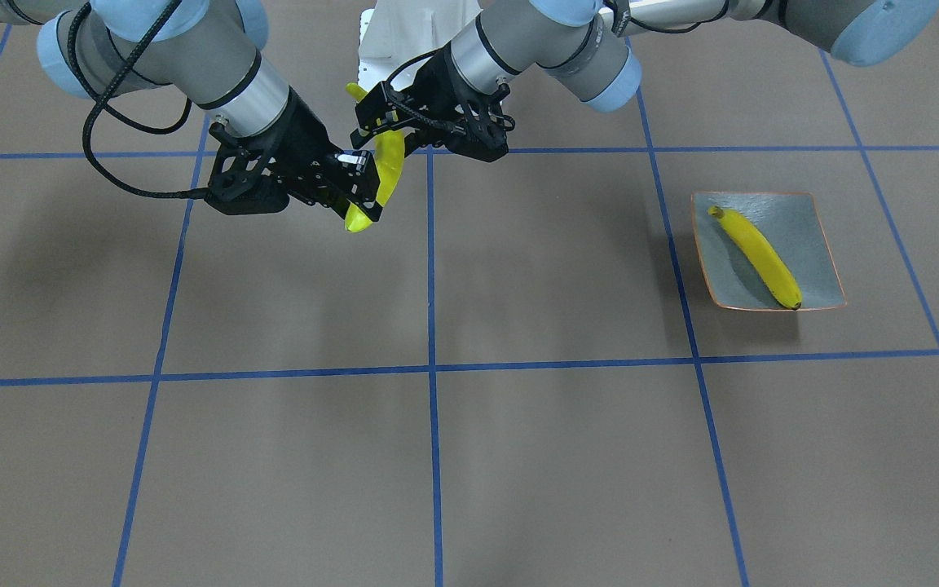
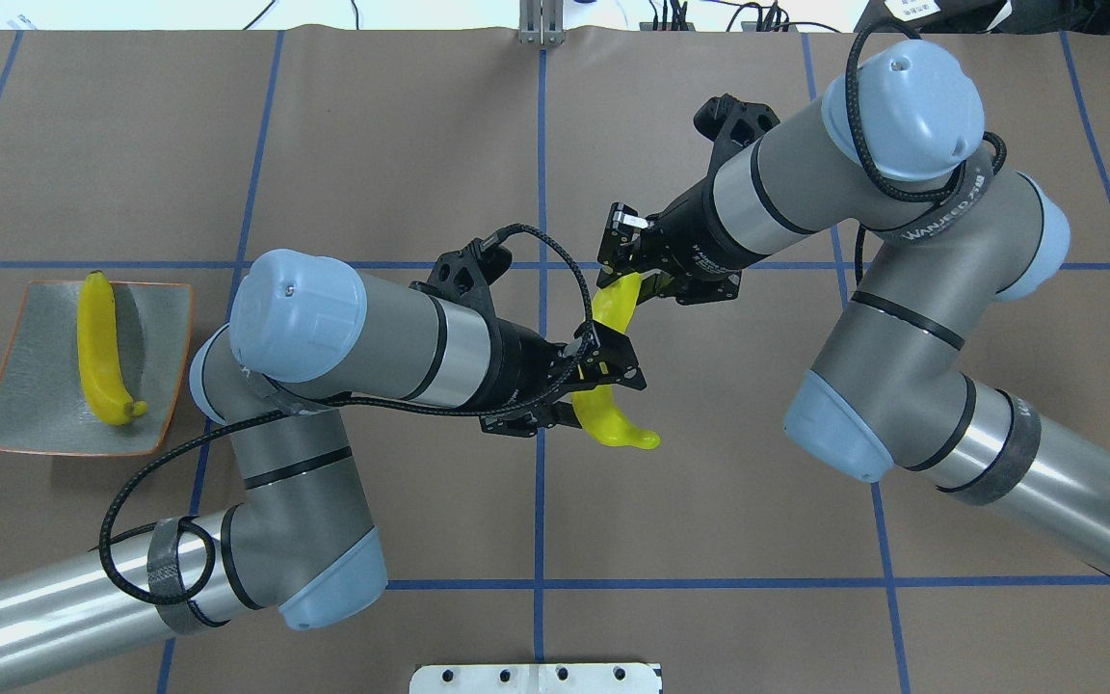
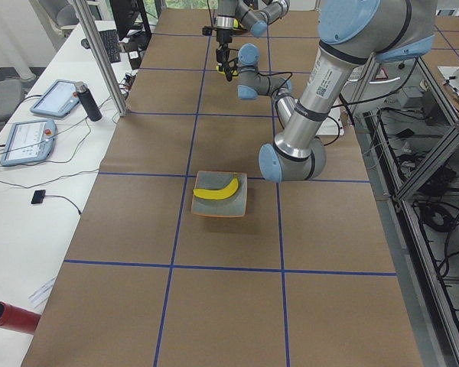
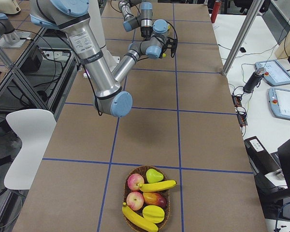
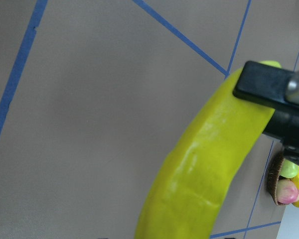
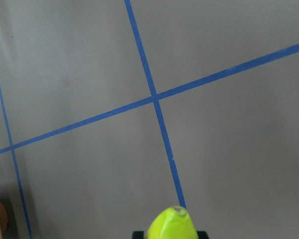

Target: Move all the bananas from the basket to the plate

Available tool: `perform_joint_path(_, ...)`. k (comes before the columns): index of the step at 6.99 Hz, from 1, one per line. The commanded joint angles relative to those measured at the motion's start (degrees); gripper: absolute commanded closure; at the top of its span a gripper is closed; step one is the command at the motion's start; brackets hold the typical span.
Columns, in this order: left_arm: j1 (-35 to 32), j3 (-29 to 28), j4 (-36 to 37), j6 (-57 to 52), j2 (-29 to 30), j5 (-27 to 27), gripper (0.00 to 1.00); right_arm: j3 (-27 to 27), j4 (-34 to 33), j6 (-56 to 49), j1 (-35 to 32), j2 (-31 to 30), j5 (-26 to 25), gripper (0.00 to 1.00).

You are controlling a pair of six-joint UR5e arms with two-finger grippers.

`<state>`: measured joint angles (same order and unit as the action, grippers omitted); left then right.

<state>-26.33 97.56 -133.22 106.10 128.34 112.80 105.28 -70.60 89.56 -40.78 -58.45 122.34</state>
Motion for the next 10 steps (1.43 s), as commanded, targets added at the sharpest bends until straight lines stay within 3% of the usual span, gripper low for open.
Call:
perform_joint_path(1, 0.05, 0.00, 0.15, -0.10, -0.02, -0.04, 0.64, -0.07, 0.03, 0.00, 0.09, 0.00, 0.00, 1.00)
perform_joint_path(2, 0.05, 0.00, 0.24, -0.10, -0.28, -0.04, 1.00, 0.02, 0.03, 0.00, 0.09, 0.00, 0.09, 1.00)
perform_joint_path(3, 0.05, 0.00, 0.33, 0.33, -0.46, 0.22, 1.00, 0.10, 0.11, 0.00, 0.00, 0.09, 0.09, 0.72)
perform_joint_path(4, 0.05, 0.17, 0.68, 0.60, -0.37, 0.31, 1.00, 0.37, 0.11, 0.09, 0.09, 0.09, 0.00, 0.01)
perform_joint_path(6, 0.05, 0.26, 0.77, 0.60, -0.37, 0.58, 1.00, 0.11, 5.09, 0.44, 0.09, -0.43, -0.09, 0.00)
perform_joint_path(8, -0.13, 0.44, 0.86, 0.60, -0.46, 0.75, 1.00, 0.02, 5.30, 1.06, 0.00, -0.61, -0.09, 0.00)
perform_joint_path(10, -1.61, 4.02, 1.30, 0.60, -5.69, 0.40, 1.00, 0.02, 5.39, 1.94, -0.79, -1.40, -0.09, 0.00)
